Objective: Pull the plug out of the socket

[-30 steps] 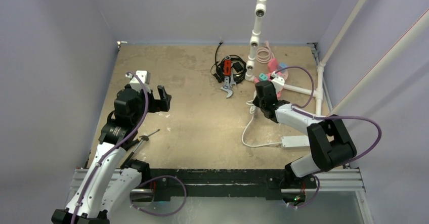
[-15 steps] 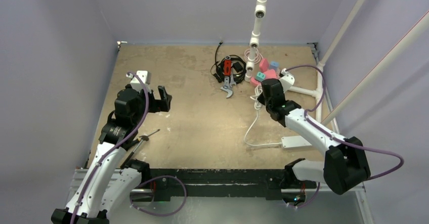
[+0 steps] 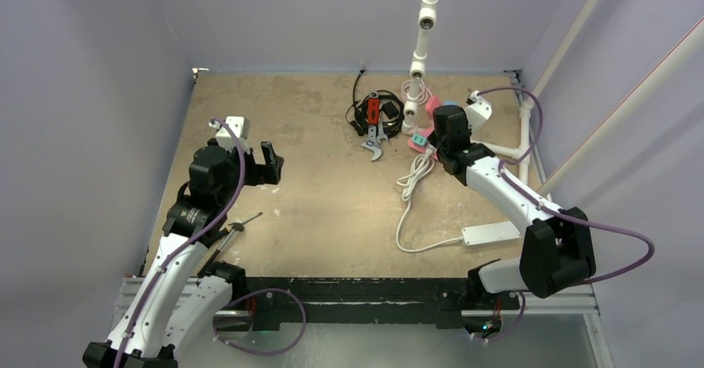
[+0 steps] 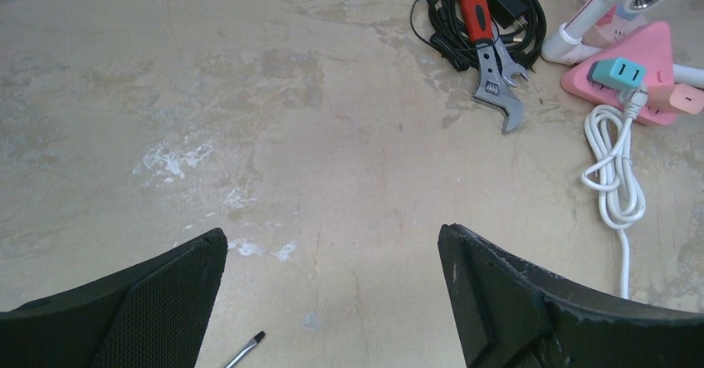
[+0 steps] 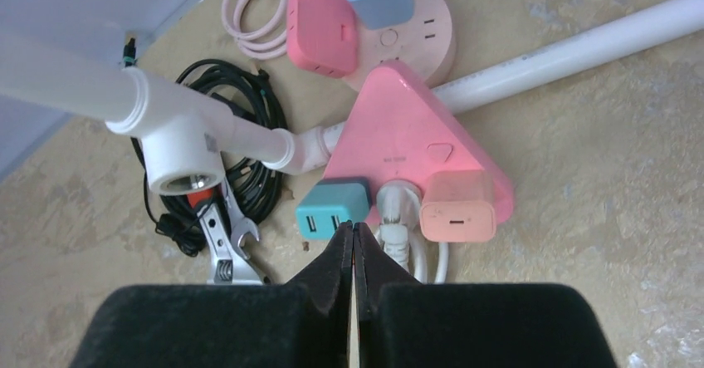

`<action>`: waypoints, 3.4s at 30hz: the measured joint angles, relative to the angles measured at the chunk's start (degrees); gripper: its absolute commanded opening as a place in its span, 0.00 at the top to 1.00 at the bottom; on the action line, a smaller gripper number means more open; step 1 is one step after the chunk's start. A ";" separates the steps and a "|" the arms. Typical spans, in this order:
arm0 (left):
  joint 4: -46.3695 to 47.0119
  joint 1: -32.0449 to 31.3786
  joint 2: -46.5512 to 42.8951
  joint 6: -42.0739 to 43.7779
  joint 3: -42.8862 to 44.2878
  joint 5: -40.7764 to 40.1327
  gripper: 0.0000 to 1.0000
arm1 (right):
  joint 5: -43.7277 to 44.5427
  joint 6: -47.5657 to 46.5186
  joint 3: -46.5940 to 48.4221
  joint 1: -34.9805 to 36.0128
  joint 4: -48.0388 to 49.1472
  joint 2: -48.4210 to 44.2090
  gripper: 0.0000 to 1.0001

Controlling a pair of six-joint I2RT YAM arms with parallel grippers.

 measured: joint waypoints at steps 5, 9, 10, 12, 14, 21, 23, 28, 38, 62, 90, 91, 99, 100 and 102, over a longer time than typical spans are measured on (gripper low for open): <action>0.00 -0.17 0.00 0.00 0.00 0.00 0.02 | -0.83 -2.58 0.81 -1.92 1.49 0.96 0.92; 0.00 -0.17 -0.11 0.00 -0.07 0.00 0.02 | -3.54 -5.22 0.46 -5.22 4.48 1.16 0.56; 0.02 -0.17 -0.11 0.00 -0.07 0.02 0.02 | -4.24 -5.97 0.26 -6.34 5.38 1.31 0.50; 0.00 -0.17 -0.11 0.00 -0.07 0.02 0.01 | -5.73 -7.23 -0.28 -8.24 7.32 1.97 0.46; 0.00 -0.17 -0.09 0.00 -0.07 0.02 0.02 | -7.67 -8.44 -0.81 -9.55 9.40 3.10 0.41; 0.02 -0.44 -0.07 0.04 -0.07 0.02 0.01 | -16.37 -12.79 -2.43 -14.34 15.43 9.18 0.23; 0.02 -0.44 0.00 0.07 -0.07 0.02 0.01 | -19.15 -14.08 -2.93 -16.72 16.96 10.40 0.22; 0.02 -0.44 0.44 0.17 -0.07 0.20 0.01 | -25.07 -17.31 -4.15 -22.77 20.33 12.48 0.17; 0.04 -0.48 0.81 0.22 -0.07 0.79 0.01 | -35.54 -22.05 -3.04 -23.89 24.76 19.56 0.12; 0.04 -0.50 1.14 0.39 -0.09 1.77 0.01 | -46.60 -28.33 0.24 -22.14 28.46 24.61 0.50; 0.04 -0.55 1.84 0.39 -0.09 2.56 0.02 | -40.22 -20.57 -12.83 -12.00 30.42 8.41 1.00; 0.04 -0.55 1.84 0.39 -0.09 2.62 0.02 | -39.41 -19.47 -14.08 -11.21 30.23 7.08 1.00; 1.09 -3.26 2.08 0.42 -1.05 4.70 0.05 | -36.72 -16.15 -18.88 -6.54 24.87 -1.18 1.00; 1.31 -4.24 2.23 0.44 -1.40 4.90 0.04 | -36.70 -16.04 -19.10 -5.90 24.63 -1.51 1.00; 1.55 -6.84 2.78 0.46 -1.95 5.16 0.04 | -36.76 -15.65 -19.71 -4.50 24.63 -1.95 1.00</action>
